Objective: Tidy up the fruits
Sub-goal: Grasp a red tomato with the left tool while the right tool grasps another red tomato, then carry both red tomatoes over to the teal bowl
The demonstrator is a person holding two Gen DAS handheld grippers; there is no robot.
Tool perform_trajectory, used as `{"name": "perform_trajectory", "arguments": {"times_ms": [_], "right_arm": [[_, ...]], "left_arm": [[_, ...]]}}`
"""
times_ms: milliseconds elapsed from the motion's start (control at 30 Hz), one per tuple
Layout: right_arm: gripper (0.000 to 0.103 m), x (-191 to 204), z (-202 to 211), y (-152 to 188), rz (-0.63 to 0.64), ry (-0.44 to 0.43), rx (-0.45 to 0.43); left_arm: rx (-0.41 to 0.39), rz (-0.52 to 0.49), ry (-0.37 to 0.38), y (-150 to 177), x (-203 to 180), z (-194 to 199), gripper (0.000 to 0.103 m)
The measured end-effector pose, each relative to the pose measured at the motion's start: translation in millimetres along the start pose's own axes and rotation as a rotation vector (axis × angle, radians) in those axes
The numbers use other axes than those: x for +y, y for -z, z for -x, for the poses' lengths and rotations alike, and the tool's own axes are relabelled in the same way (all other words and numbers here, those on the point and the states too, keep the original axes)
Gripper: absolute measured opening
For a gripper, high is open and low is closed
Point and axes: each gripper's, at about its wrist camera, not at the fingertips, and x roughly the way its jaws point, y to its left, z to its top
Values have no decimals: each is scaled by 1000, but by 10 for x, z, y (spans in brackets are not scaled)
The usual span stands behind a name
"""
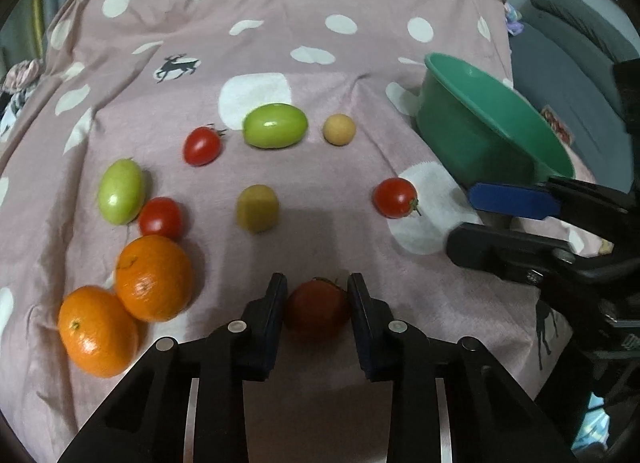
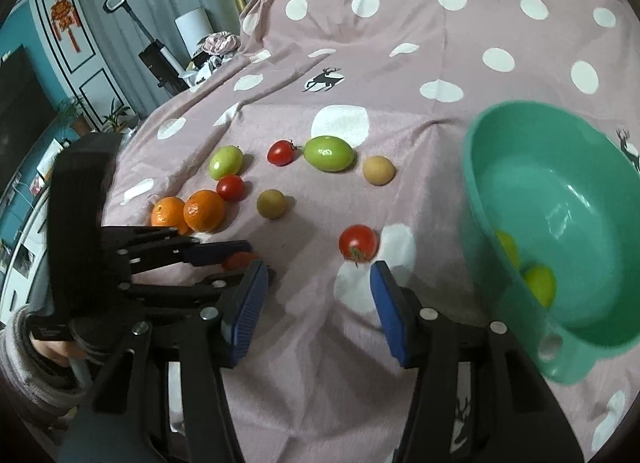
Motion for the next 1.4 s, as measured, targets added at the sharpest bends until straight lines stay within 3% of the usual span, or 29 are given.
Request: {"name": "perform_trajectory", "arguments": {"times_ms": [500,600,700,867,1400], "right_arm": [[39,-2,-510,-220,84,144,103],[32,-22,-554,-232,89,153,114],[30,-3,-572,-234,108,158,119],[28,30,-582,-207,135,148,113],[28,108,-167,-51,46,7,18]], "left_arm": [[-63,92,36,72,370,250,31],[-52,88,43,82,383,222,31],[-33,79,47,112,383,180,31],[-21,100,50,154,431,136,31],[-25,72,22,126,343,160,30]]}}
